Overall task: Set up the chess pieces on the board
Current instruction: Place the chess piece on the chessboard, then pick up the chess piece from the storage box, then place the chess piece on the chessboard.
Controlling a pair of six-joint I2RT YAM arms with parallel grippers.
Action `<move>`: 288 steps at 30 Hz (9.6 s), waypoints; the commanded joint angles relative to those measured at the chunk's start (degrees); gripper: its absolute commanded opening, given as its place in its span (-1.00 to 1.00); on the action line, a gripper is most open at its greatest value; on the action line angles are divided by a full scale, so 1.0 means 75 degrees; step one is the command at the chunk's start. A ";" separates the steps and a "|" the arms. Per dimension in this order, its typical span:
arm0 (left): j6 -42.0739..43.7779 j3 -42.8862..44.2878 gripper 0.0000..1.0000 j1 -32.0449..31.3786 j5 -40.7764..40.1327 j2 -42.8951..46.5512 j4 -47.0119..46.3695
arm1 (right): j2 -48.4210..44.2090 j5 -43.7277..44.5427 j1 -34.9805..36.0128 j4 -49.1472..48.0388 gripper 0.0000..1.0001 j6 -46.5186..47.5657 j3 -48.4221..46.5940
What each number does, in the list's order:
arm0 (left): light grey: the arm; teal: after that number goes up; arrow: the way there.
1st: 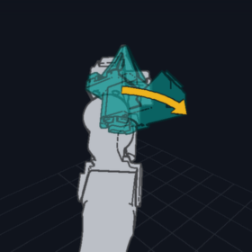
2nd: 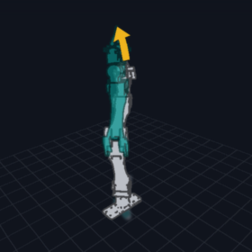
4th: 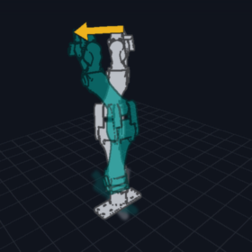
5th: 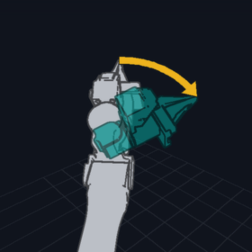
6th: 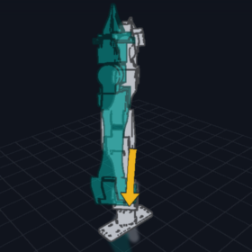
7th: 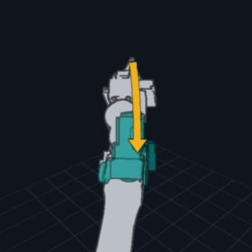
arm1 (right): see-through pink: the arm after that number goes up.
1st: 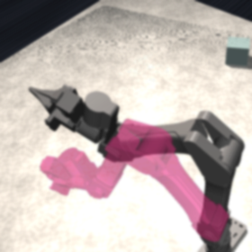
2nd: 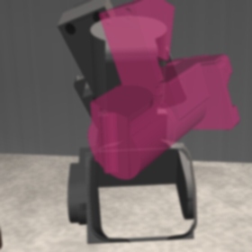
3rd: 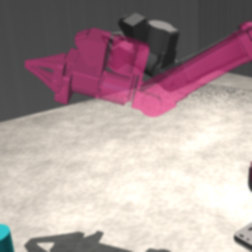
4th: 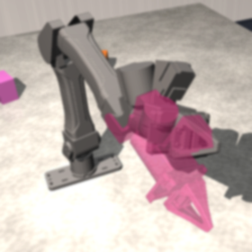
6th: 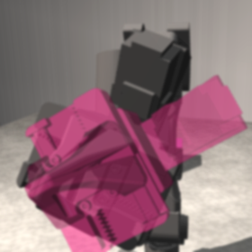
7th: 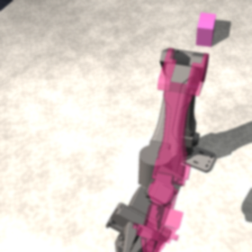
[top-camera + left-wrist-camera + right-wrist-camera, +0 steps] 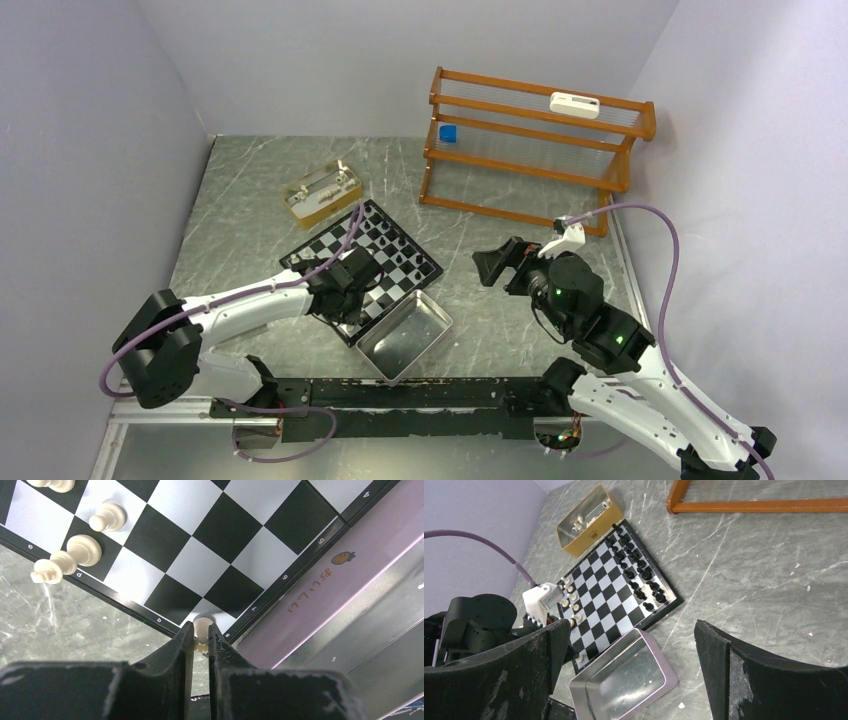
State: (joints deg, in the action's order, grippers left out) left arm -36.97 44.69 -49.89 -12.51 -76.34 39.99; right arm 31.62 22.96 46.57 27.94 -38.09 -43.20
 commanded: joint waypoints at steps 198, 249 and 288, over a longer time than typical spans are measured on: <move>0.3023 0.4712 -0.73 0.4602 0.1480 -0.2691 -0.0190 | -0.0607 -0.0003 0.0008 0.0363 1.00 0.0107 0.0094; 0.1112 0.0084 -0.73 0.1343 -0.0029 -0.0004 -0.1261 | 0.0117 -0.0144 0.0014 0.0171 1.00 0.0008 0.0041; 0.1042 -0.0226 -0.71 0.1194 -0.0236 -0.0415 -0.1569 | -0.0086 -0.0094 0.0012 0.0305 1.00 -0.0037 0.0088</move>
State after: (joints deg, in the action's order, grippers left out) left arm -28.40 43.55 -40.18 -12.93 -78.81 29.95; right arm 31.73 21.41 46.57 30.52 -37.93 -41.45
